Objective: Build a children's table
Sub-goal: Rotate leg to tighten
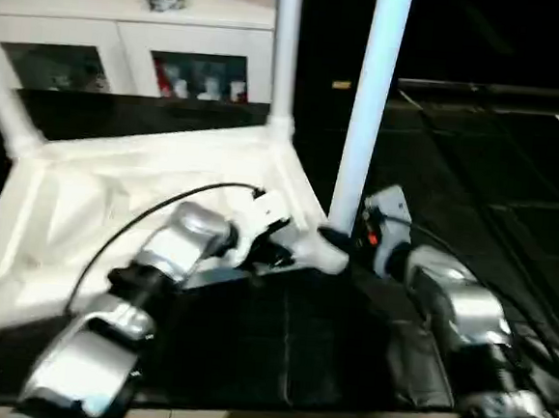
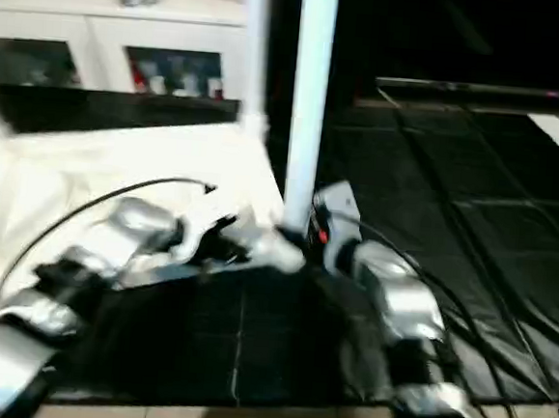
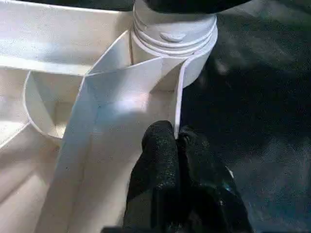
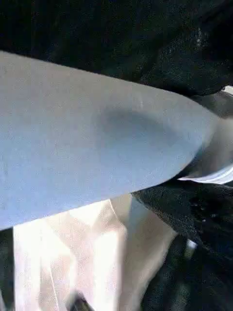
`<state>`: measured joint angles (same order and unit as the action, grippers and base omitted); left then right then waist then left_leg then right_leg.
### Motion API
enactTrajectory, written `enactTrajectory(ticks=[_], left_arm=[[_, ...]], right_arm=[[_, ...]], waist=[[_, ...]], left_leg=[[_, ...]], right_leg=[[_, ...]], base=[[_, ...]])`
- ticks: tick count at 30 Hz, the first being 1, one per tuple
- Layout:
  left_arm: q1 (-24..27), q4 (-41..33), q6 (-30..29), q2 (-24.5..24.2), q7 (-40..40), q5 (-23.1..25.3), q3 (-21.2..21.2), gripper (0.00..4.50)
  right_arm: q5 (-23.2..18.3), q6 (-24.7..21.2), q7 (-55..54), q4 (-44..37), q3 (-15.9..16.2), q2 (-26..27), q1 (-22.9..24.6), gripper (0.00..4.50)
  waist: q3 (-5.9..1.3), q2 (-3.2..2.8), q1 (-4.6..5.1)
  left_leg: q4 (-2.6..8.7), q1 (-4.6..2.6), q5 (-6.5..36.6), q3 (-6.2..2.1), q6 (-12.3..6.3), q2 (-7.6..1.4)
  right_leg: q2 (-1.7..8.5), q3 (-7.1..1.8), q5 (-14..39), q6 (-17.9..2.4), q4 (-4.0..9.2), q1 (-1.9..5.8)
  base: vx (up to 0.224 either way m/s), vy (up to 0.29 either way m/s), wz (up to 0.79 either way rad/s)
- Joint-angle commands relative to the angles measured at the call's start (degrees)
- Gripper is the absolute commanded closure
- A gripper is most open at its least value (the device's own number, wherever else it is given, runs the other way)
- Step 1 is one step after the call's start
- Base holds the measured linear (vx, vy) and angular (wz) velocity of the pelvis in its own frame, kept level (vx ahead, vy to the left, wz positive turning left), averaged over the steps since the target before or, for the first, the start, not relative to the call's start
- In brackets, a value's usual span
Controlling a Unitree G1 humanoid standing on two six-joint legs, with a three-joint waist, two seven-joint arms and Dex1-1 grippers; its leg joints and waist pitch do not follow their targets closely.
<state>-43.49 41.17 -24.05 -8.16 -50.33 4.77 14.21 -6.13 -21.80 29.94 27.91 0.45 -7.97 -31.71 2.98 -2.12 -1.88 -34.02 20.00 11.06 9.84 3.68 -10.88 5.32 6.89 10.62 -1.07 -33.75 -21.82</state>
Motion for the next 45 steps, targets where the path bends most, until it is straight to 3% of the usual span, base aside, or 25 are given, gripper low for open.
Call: enactTrajectory(ticks=[1,4,5,10,17,21,24,31,34,38,40,45], left_arm=[[-2.93,-0.52,0.09,4.53,4.32,-2.16,-1.07,4.50],[-3.00,-0.64,-0.27,5.17,5.72,-2.08,-1.52,4.50],[-2.95,-0.83,-0.42,5.21,5.74,-2.08,-1.60,4.50],[-1.93,-2.21,0.41,3.91,3.77,-1.91,-1.17,4.50],[0.47,-4.54,2.20,-0.30,-3.12,-1.20,1.02,4.50],[1.86,-6.16,4.06,-3.66,-9.47,-1.25,2.71,4.50],[2.53,-6.68,6.59,-5.87,-14.00,-1.09,4.35,4.50],[3.65,-8.36,11.13,-9.87,-22.62,-1.26,7.39,4.50],[4.22,-8.98,14.14,-11.69,-27.24,-1.44,8.75,4.50],[5.01,-10.64,15.12,-13.07,-32.18,-2.52,9.88,4.50],[5.19,-11.55,15.73,-13.90,-34.97,-2.76,11.09,4.50],[5.00,-11.52,17.37,-14.51,-37.14,-2.44,12.36,4.50]], right_arm=[[-1.22,-1.21,-0.58,3.64,4.13,5.83,-0.72,2.51],[-1.29,0.64,-1.39,5.20,3.41,7.26,-1.95,2.51],[-1.69,0.76,-0.76,5.18,3.19,7.47,-1.97,1.98],[-2.04,1.92,0.29,5.14,2.09,7.40,-1.43,1.64],[-2.33,4.55,5.40,3.26,1.02,3.22,1.04,0.99],[-3.84,5.45,13.84,0.74,1.44,-2.18,3.11,0.75],[-5.73,5.28,22.78,-2.99,2.69,-6.54,5.12,0.75],[-7.69,6.29,36.60,-7.12,4.74,-14.17,7.52,0.75],[-8.15,8.19,41.65,-7.78,5.95,-16.81,8.14,0.75],[-9.14,7.14,45.54,-8.45,6.83,-18.25,8.31,0.75],[-9.82,5.73,47.91,-8.61,7.33,-18.82,8.01,1.00],[-10.41,4.87,50.45,-8.04,8.58,-19.47,7.45,1.48]], waist=[[-3.21,0.53,-0.17],[-3.46,0.78,-0.24],[-3.49,0.67,-0.39],[-3.77,0.73,-0.60],[-4.12,0.61,-0.78],[-4.40,0.45,-1.15],[-4.24,0.57,-1.77],[-4.10,0.58,-3.43],[-4.21,0.60,-3.78],[-4.28,0.58,-4.06],[-4.27,0.80,-4.29],[-4.21,0.69,-4.73]], left_leg=[[4.20,-0.12,16.26,-1.15,-1.36,-1.69],[4.21,0.24,13.93,-1.02,-2.30,-1.84],[4.20,0.27,12.92,-0.93,-2.75,-1.89],[4.00,0.37,9.96,-0.72,-3.75,-2.00],[3.80,0.76,6.31,-0.68,-5.45,-2.13],[3.42,0.85,4.31,-0.56,-7.21,-2.30],[3.37,0.93,5.21,-0.49,-7.75,-2.35],[3.53,0.59,7.73,-0.37,-6.10,-2.72],[3.49,0.58,7.27,-0.36,-5.86,-2.78],[3.43,0.66,6.24,-0.36,-6.20,-2.83],[3.45,0.60,6.47,-0.33,-6.19,-2.82],[3.52,0.51,7.13,-0.33,-5.48,-2.88]], right_leg=[[3.97,-2.61,27.03,-6.95,6.05,2.11],[4.00,-2.98,22.69,-8.30,5.49,2.36],[3.94,-3.08,20.87,-8.94,5.23,2.40],[4.00,-3.38,15.46,-11.08,4.51,2.57],[3.93,-3.45,9.31,-12.83,3.65,3.04],[3.77,-3.58,2.61,-15.11,2.76,2.85],[3.88,-3.52,3.89,-14.79,2.93,2.96],[3.88,-3.53,9.23,-13.40,3.29,2.58],[3.90,-3.59,8.13,-13.59,3.05,2.44],[3.92,-3.59,7.01,-14.00,2.80,2.42],[3.91,-3.57,7.53,-14.06,2.86,2.42],[3.95,-3.62,9.35,-13.44,3.02,2.33]], base=[[0.000,0.000,0.00],[0.000,0.000,0.00],[0.000,0.000,0.00],[0.000,0.000,0.00],[0.000,0.000,0.00],[0.000,0.000,0.00],[0.000,0.000,0.00],[0.000,0.000,0.00],[0.000,0.000,0.00],[0.000,0.000,0.00],[0.000,0.000,0.00],[0.000,0.000,0.00]])
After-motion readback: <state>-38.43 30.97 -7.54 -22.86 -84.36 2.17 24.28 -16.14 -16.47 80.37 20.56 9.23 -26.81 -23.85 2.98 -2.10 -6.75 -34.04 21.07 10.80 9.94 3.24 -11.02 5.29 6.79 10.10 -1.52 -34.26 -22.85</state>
